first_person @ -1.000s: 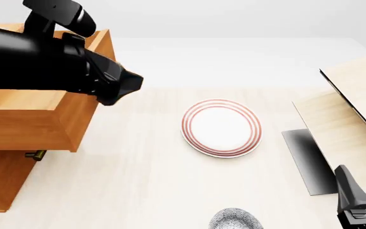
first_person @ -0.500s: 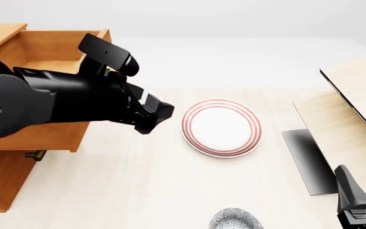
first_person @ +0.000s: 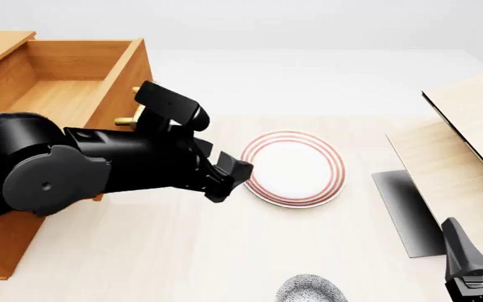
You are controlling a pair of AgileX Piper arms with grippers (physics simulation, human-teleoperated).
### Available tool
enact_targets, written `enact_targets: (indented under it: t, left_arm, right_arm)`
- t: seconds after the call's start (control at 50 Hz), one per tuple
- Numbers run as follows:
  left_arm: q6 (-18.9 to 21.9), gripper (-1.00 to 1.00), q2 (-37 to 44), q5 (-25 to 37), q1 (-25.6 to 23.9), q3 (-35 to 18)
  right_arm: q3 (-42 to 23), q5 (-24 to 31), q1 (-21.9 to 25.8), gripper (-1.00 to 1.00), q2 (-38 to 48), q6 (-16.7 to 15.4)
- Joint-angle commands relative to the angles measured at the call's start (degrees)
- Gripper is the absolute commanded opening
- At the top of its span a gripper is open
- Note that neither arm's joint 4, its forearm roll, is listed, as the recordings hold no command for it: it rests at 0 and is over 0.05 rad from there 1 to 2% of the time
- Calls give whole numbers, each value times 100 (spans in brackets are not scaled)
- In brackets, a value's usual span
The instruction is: Open the top drawer of the cabinet and put the bowl in it.
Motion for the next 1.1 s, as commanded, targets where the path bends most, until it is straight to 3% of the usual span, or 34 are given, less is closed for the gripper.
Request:
enact_targets:
  t: [0.02, 0.42, 1.1]
  left_arm:
    - [-332, 100, 286, -159, -307, 44]
    - [-524, 100, 831, -15, -588, -149]
    - [-906, 100, 1399, -197, -842, 25]
  right_arm:
    - [2, 2, -3, 100, -11, 0]
    - [2, 2, -4, 100, -10, 2]
    - [2, 2, -3, 100, -10, 1]
